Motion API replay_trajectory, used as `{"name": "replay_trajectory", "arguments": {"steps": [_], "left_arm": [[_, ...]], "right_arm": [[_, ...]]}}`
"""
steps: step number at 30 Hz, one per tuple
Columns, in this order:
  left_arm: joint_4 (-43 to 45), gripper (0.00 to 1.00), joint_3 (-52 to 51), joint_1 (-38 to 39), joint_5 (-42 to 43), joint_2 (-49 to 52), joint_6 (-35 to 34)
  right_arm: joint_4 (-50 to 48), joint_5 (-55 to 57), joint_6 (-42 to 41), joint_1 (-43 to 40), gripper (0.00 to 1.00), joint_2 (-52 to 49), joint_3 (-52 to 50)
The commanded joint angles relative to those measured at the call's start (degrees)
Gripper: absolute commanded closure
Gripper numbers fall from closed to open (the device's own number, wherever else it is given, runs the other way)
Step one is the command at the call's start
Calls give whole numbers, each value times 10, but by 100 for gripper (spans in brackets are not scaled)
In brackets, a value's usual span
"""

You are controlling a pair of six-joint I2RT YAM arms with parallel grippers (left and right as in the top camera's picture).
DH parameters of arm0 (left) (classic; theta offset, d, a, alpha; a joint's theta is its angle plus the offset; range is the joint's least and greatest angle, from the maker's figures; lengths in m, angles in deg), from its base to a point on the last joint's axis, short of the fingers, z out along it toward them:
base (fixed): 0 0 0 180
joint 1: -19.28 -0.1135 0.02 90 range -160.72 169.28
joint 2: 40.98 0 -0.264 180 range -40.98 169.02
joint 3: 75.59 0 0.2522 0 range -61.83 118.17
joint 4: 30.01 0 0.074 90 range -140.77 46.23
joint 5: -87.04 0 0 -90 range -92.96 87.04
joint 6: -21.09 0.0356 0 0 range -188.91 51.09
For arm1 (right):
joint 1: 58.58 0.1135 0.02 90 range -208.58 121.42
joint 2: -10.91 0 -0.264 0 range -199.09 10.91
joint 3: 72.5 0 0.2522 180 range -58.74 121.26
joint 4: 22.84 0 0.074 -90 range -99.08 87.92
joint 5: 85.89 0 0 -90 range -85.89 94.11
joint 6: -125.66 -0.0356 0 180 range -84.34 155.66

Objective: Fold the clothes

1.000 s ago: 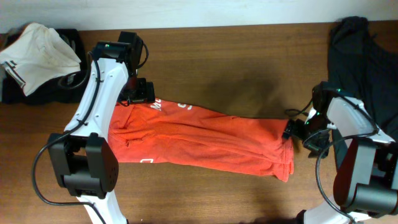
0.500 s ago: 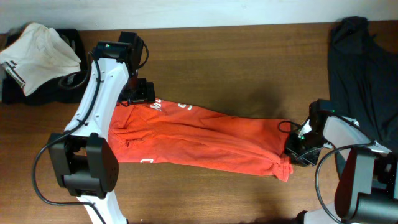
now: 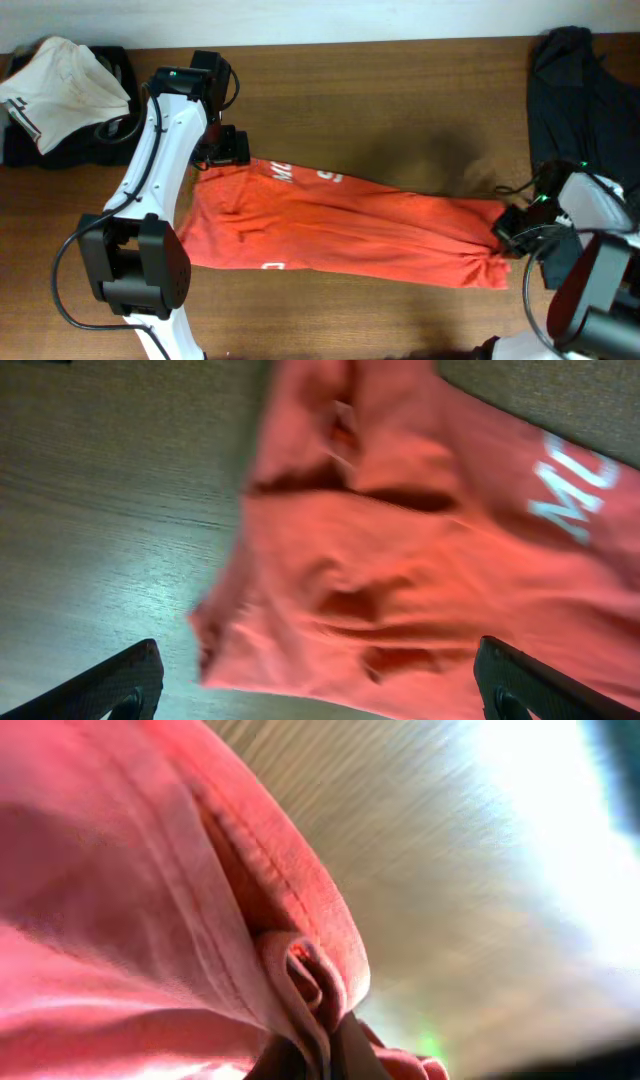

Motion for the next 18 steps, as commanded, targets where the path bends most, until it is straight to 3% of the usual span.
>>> {"name": "replay_trajectory", "arguments": {"steps": [1, 6, 14, 18], "left_arm": [[3, 1, -5, -1, 5, 2, 5], [6, 1, -7, -1, 11, 4, 5], [36, 1, -55, -1, 34, 6, 5], [40, 1, -55, -1, 34, 6, 5]], "right_arm": [[30, 95, -44, 1, 96, 106, 43], [49, 66, -21, 79, 96, 198, 46], [-13, 5, -99, 315, 96, 138, 39], [-49, -5, -129, 382, 96, 122, 39]]}}
